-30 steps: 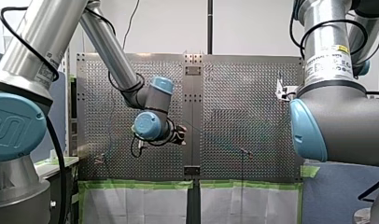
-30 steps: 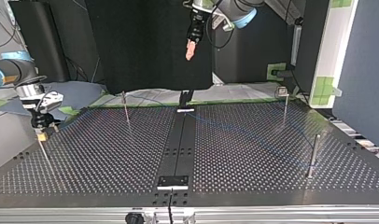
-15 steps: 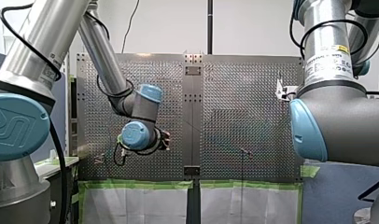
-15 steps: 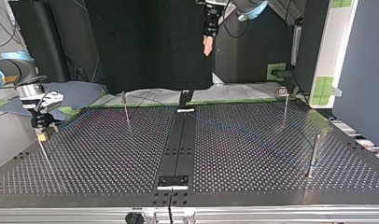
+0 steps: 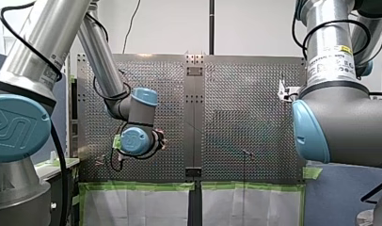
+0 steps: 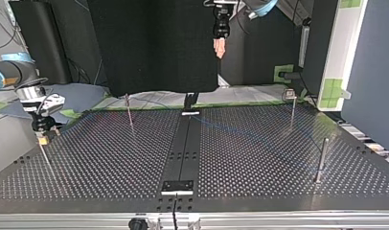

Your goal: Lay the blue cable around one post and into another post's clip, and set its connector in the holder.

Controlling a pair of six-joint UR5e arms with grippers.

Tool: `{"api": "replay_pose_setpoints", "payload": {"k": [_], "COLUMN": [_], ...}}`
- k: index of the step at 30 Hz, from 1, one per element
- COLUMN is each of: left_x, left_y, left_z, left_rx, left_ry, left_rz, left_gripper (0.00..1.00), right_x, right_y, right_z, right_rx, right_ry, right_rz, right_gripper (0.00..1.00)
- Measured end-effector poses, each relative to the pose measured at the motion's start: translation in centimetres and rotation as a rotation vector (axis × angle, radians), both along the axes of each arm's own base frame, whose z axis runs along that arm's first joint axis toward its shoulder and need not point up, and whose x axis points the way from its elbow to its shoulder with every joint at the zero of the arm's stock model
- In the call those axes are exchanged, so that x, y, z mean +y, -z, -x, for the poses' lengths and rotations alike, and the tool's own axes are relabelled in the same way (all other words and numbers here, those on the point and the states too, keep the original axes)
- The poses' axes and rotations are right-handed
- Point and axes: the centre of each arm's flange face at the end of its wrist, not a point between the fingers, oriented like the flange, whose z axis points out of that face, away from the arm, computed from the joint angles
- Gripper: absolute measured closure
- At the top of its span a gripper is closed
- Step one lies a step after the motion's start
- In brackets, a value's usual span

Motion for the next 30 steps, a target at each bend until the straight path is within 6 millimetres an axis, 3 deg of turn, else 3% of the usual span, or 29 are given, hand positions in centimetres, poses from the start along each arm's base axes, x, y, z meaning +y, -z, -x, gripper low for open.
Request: {"api": "replay_pose_setpoints", "payload": {"k": [30], "left_x": [-0.8], "left_y": [-1.2], "left_z": [-1.7], "left_rx": [-0.12], "left_ry": [-0.012], "left_rz": [0.104], "left_gripper": [0.02], "right_x": [0.0], "right_y": [0.0], "right_z": [0.0], "right_rx": [0.0], "right_ry": [0.0], "right_rz": [0.0], "right_gripper": [0.0]}}
